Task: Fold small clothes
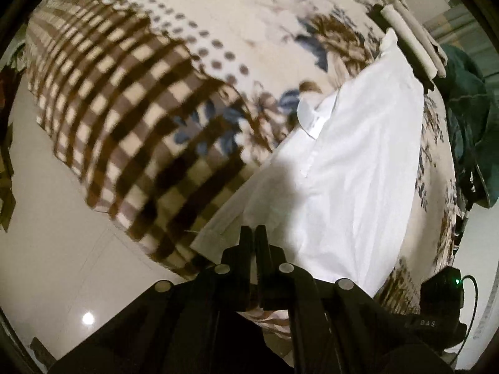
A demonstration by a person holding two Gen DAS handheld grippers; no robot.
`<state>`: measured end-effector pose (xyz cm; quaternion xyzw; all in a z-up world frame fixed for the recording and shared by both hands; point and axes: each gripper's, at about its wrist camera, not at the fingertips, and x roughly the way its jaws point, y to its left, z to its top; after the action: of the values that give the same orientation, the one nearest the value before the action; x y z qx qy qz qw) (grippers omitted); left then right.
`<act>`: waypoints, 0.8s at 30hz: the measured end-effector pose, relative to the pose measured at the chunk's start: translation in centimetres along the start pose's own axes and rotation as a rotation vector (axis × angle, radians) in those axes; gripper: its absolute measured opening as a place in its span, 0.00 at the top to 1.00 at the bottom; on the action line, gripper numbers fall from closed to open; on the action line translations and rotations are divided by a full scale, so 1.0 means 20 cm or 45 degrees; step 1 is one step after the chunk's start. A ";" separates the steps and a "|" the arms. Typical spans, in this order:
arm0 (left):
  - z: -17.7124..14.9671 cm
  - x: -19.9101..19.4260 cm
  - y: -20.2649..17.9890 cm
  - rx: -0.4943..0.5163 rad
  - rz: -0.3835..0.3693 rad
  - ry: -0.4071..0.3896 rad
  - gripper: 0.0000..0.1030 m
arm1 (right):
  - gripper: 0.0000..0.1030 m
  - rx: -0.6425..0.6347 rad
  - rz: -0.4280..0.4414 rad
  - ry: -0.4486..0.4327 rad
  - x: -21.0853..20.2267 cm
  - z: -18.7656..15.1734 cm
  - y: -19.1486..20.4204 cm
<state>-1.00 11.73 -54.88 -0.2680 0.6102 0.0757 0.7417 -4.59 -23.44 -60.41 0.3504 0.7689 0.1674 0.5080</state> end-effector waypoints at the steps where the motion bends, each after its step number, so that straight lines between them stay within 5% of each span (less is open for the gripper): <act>1: 0.01 -0.01 0.02 -0.004 0.002 -0.005 0.99 | 0.95 0.007 0.002 -0.017 0.00 -0.05 0.00; 8: 0.03 -0.04 0.09 -0.007 -0.002 -0.001 0.99 | 0.96 0.087 0.081 -0.073 -0.07 -0.12 0.05; 11: 0.02 0.02 0.08 -0.040 0.001 0.031 0.96 | 0.95 0.027 -0.327 0.018 0.02 -0.11 0.00; 14: 0.01 0.04 0.10 -0.070 0.033 0.085 0.90 | 0.90 0.122 -0.201 0.043 0.02 -0.10 -0.07; 16: 0.01 0.02 0.10 -0.058 0.047 0.074 0.69 | 0.54 0.101 -0.138 -0.021 -0.05 -0.10 -0.04; 17: 0.01 0.02 0.09 -0.053 0.037 0.065 0.55 | 0.46 0.075 -0.105 -0.060 -0.08 -0.10 0.00; 22: 0.14 -0.10 0.00 -0.058 -0.065 0.021 0.52 | 0.43 0.033 0.011 -0.138 -0.16 0.04 0.12; 24: 0.30 -0.15 -0.14 -0.030 -0.141 -0.021 0.43 | 0.43 0.028 0.010 -0.190 -0.24 0.14 0.19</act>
<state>4.68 12.98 -50.62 -0.3093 0.5874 0.0441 0.7465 0.47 -24.34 -56.08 0.3706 0.7292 0.1344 0.5594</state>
